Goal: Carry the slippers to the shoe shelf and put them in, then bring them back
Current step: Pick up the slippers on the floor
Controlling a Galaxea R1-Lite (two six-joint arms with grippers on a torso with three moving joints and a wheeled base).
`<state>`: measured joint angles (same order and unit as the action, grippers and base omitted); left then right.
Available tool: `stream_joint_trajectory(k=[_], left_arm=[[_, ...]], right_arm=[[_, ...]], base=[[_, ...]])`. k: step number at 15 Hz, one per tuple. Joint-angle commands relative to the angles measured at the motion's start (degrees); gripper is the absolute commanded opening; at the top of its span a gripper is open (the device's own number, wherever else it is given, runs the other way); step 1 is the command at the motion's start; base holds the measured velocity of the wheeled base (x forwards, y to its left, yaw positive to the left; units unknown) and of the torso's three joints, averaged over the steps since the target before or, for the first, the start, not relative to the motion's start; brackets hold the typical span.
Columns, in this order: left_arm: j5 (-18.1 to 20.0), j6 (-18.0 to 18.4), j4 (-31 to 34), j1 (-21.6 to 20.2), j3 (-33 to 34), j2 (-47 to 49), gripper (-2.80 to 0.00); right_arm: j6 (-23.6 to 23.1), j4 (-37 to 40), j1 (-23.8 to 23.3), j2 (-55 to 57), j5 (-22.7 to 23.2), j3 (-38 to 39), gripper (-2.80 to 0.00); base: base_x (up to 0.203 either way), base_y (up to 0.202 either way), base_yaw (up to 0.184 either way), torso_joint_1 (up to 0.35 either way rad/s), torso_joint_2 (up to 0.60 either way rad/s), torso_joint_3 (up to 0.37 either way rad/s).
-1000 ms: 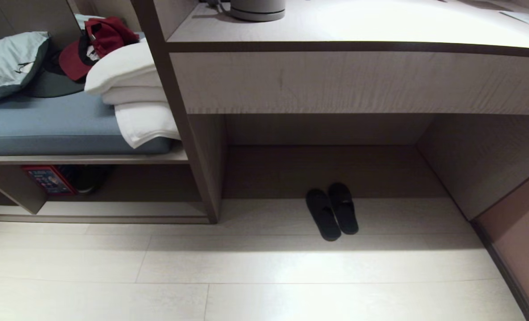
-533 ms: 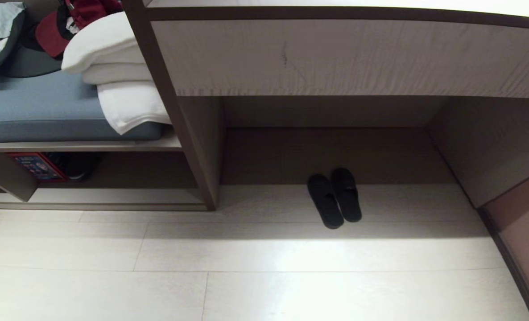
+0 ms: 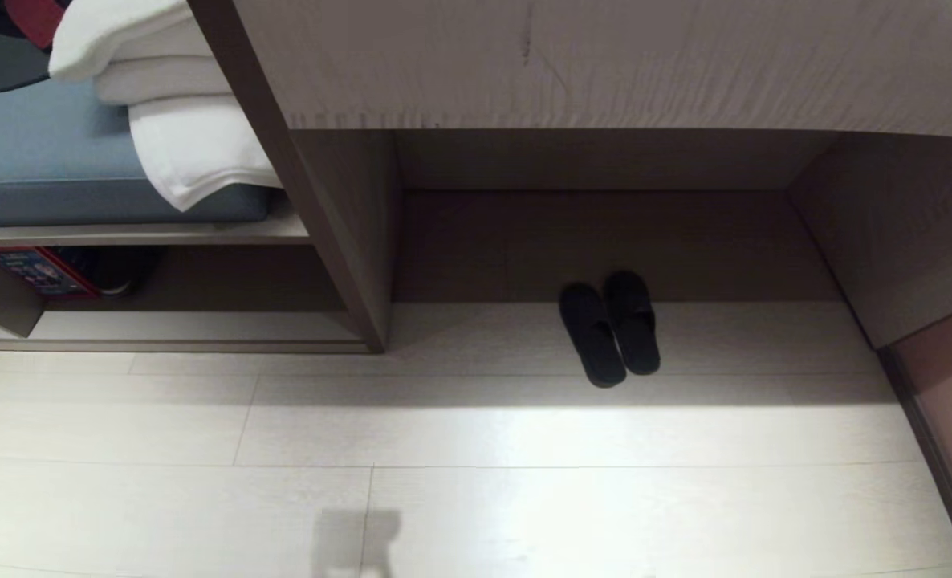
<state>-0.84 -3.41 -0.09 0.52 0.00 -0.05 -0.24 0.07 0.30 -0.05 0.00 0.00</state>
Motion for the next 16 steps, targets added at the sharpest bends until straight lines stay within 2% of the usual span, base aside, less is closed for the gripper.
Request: stream_joint_trajectory(k=[1,16], left_arm=[[0.0,0.0,0.0,0.0,0.0,0.0,-2.80],[0.0,0.1,0.0,0.0,0.0,0.0,-2.80]], right_arm=[[0.0,0.0,0.0,0.0,0.0,0.0,-2.80],[0.0,-0.1,0.0,0.0,0.0,0.0,-2.80]], base=[[0.000,0.000,0.000,-0.001,0.00,-0.194],[0.000,0.000,0.000,0.002,0.00,-0.196]])
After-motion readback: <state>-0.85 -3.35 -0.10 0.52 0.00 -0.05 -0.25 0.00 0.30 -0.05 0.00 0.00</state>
